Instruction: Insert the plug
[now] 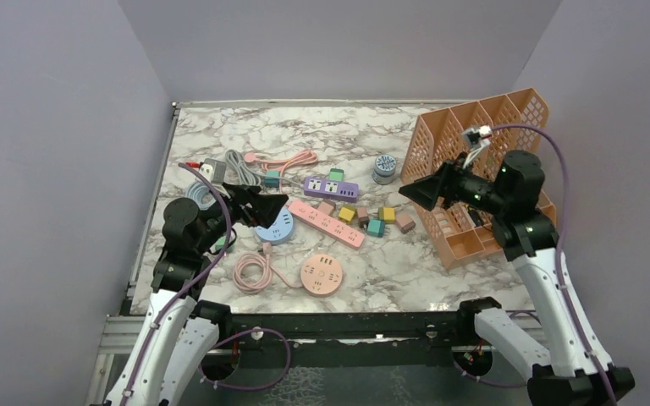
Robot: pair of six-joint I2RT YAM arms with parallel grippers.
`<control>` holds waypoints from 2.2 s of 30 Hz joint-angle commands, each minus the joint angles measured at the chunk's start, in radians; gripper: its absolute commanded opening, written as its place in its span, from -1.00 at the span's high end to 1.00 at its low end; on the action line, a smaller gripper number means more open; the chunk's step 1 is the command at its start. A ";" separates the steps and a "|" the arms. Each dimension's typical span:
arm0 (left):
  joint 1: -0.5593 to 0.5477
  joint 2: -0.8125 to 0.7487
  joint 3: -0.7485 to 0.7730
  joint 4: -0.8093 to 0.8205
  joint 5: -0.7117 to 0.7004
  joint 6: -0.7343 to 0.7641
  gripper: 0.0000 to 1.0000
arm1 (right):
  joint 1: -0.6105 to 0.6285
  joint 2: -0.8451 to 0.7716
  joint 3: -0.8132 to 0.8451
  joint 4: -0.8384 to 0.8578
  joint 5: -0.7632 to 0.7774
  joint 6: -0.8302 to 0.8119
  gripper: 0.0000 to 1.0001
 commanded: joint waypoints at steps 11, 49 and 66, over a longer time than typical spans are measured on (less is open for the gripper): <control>0.012 -0.007 -0.061 -0.082 -0.192 -0.119 -0.97 | 0.460 0.438 0.008 -0.047 0.744 0.037 -0.21; 0.013 0.152 -0.135 0.085 0.022 -0.262 -0.97 | 0.532 0.683 0.002 0.188 0.910 0.014 0.58; -0.283 0.343 -0.168 0.562 0.071 -0.501 -0.89 | 0.532 0.243 -0.250 0.631 0.430 0.360 0.57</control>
